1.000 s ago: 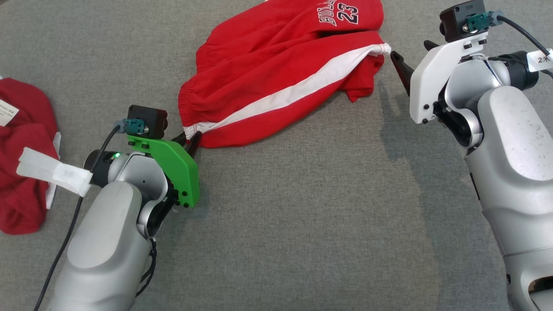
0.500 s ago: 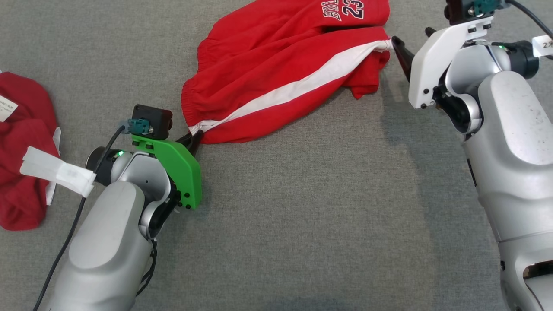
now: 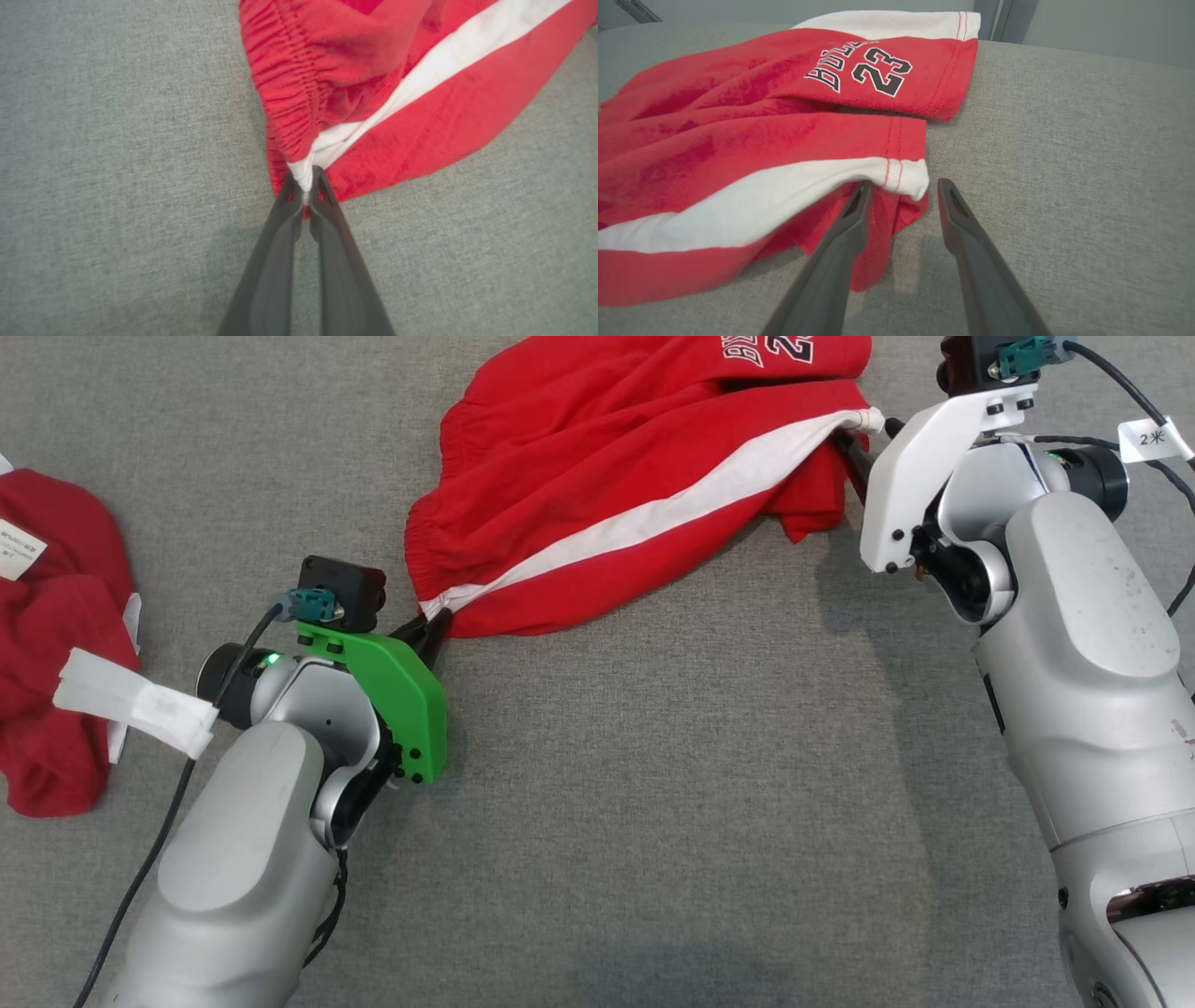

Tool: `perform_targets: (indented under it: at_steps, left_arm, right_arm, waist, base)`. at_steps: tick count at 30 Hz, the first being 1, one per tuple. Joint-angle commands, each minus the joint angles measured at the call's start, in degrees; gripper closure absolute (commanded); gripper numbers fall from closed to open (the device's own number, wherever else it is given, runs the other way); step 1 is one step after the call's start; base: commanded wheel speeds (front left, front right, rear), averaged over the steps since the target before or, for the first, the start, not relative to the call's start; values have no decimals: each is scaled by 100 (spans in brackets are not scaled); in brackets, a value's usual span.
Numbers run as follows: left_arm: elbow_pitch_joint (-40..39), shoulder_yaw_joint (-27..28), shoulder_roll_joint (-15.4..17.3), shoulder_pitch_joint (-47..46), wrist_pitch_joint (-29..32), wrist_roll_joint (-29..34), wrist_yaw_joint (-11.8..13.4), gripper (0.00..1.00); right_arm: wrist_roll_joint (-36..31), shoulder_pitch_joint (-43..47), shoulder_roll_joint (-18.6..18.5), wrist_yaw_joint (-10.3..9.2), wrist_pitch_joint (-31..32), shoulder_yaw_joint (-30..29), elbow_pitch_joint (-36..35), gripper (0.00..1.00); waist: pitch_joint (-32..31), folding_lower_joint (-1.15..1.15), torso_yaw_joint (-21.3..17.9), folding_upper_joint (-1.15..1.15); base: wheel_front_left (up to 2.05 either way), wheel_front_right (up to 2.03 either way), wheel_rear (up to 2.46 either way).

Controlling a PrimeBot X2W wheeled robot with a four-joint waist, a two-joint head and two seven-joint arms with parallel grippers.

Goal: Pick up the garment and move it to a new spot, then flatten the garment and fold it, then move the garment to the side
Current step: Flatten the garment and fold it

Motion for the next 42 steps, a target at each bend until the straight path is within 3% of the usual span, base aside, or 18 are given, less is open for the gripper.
perform_targets:
  at_steps: [1,7,8,11,12,22,28,34,42]
  left_arm:
    - [26,-12,9,-56,0,-16,-2,100]
    - [33,-29,25,-37,-40,-26,30,100]
    - [33,-33,26,-35,-47,-31,33,100]
    - [25,-46,23,-51,-73,-41,48,100]
    - [20,-48,21,-60,-82,-41,52,100]
    - [-221,202,-106,-291,-690,-262,50,100]
    - [-523,587,-308,-623,-613,-1278,-13,100]
    - [-664,961,-141,-1539,-259,-2043,-19,100]
    - [-740,1279,133,-3103,-273,-2428,-22,100]
  right_arm:
    - [54,-72,8,-2,-46,7,29,27]
    - [123,-195,-29,-2,-165,188,176,29]
    - [131,-207,-40,-2,-197,229,195,36]
    - [159,-278,-88,-2,-294,343,232,80]
    - [166,-298,-106,-1,-338,370,242,100]
    - [215,-445,-341,-2,-811,592,193,100]
    - [106,-712,-505,-2,-1052,513,29,100]
    - [-149,-1404,-484,-2,-1423,300,-64,100]
    - [-636,-2794,-270,-2,-2247,78,32,100]
  waist:
    - [13,0,8,0]
    - [79,0,32,0]
    - [93,0,35,0]
    - [138,0,45,0]
    - [147,0,46,0]
    - [74,0,15,0]
    - [103,0,-110,0]
    - [508,0,-394,0]
    - [1255,0,-787,0]
  base:
    - [0,0,0]
    - [0,0,0]
    - [0,0,0]
    - [0,0,0]
    - [0,0,0]
    - [0,0,0]
    - [0,0,0]
    - [0,0,0]
    - [0,0,0]
